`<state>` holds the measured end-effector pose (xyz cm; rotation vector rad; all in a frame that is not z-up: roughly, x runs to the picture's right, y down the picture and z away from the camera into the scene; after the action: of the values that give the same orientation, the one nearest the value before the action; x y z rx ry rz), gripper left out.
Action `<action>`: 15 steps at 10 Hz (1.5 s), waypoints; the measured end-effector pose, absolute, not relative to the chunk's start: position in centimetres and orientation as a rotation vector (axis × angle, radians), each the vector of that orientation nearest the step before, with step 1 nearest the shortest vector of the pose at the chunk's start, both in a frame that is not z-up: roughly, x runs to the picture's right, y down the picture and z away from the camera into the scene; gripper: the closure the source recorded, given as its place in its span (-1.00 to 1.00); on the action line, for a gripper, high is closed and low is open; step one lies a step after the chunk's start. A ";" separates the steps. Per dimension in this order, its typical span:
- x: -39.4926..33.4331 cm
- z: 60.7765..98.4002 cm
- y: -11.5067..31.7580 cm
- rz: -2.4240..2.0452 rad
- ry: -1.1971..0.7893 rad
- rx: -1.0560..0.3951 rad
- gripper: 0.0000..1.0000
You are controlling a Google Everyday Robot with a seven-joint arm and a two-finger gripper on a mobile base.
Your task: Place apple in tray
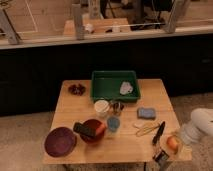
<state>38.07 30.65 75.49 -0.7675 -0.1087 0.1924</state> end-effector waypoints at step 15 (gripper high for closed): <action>34.6 73.6 15.2 0.261 -0.120 -0.621 1.00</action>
<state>34.63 15.25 73.57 -0.6212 -0.1199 0.2612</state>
